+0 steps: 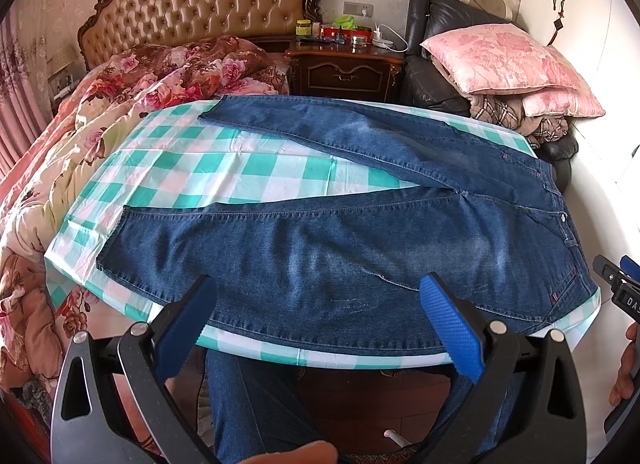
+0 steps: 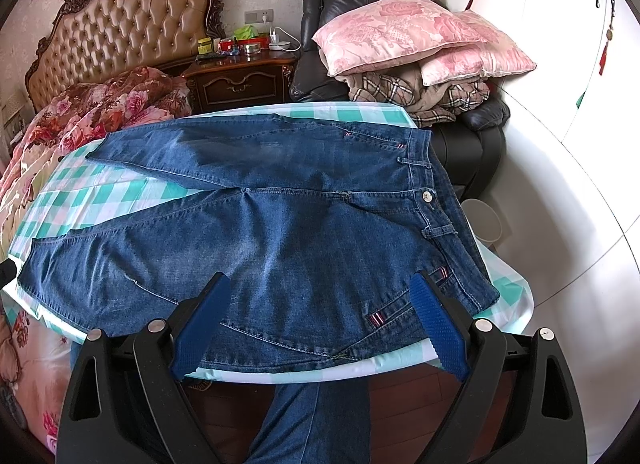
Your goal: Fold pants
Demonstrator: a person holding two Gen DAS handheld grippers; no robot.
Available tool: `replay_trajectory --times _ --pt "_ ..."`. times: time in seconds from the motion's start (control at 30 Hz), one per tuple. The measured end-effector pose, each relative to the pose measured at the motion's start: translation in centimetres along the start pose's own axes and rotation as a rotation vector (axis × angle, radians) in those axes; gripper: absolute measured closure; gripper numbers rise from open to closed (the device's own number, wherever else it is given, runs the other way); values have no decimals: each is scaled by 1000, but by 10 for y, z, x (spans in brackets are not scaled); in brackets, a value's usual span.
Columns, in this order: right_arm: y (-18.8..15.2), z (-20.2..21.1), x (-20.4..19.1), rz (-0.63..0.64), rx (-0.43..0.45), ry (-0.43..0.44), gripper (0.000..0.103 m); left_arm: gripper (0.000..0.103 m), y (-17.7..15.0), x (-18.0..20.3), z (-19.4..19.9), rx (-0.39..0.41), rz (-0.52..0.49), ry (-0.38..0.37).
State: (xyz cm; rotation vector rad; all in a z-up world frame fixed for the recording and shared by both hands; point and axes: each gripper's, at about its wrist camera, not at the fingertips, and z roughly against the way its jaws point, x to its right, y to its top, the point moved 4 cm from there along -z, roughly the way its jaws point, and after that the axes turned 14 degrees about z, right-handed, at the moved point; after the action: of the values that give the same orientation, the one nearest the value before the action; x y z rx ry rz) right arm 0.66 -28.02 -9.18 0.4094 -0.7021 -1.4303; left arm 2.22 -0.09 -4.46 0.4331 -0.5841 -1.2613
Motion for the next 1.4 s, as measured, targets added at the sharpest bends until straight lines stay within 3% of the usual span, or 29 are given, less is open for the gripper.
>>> replay_trajectory --times 0.2,0.27,0.33,0.4,0.5,0.63,0.73,0.9,1.0,1.07,1.1,1.13,1.17,1.3,1.4 --pt "-1 -18 10 -47 -7 97 15 2 -3 -4 -19 -42 16 -11" --pt "10 -30 31 -92 -9 139 15 2 -2 -5 -29 -58 26 -22" --pt "26 -47 60 -118 -7 107 15 2 -3 -9 -38 -61 45 -47" --pt "42 -72 94 -149 -35 49 15 2 -2 -11 -45 -62 63 -69" --pt "70 -130 147 -204 -81 51 15 2 0 -14 -54 -54 78 -73" --pt "98 -219 207 -237 -214 -59 20 2 0 -19 -73 -132 104 -100" --pt "112 -277 229 -284 -278 6 28 2 5 -27 -81 -168 169 -139" --pt "129 -336 255 -317 -317 15 28 2 15 -35 -90 -160 185 -98" --pt "135 -365 261 -317 -351 39 45 2 18 -41 -98 -175 204 -72" --pt "139 -372 259 -319 -346 71 66 2 19 -44 -102 -186 217 -64" --pt "141 -372 258 -319 -335 82 68 2 19 -46 -103 -188 221 -61" --pt "144 -372 256 -309 -329 76 85 2 20 -46 -106 -194 226 -57" --pt "148 -371 254 -290 -315 80 96 2 20 -46 -108 -198 230 -56" --pt "164 -359 246 -222 -263 86 97 2 20 -44 -111 -212 246 -75" --pt "183 -318 239 -207 -157 105 98 2 21 -42 -105 -196 242 -84"
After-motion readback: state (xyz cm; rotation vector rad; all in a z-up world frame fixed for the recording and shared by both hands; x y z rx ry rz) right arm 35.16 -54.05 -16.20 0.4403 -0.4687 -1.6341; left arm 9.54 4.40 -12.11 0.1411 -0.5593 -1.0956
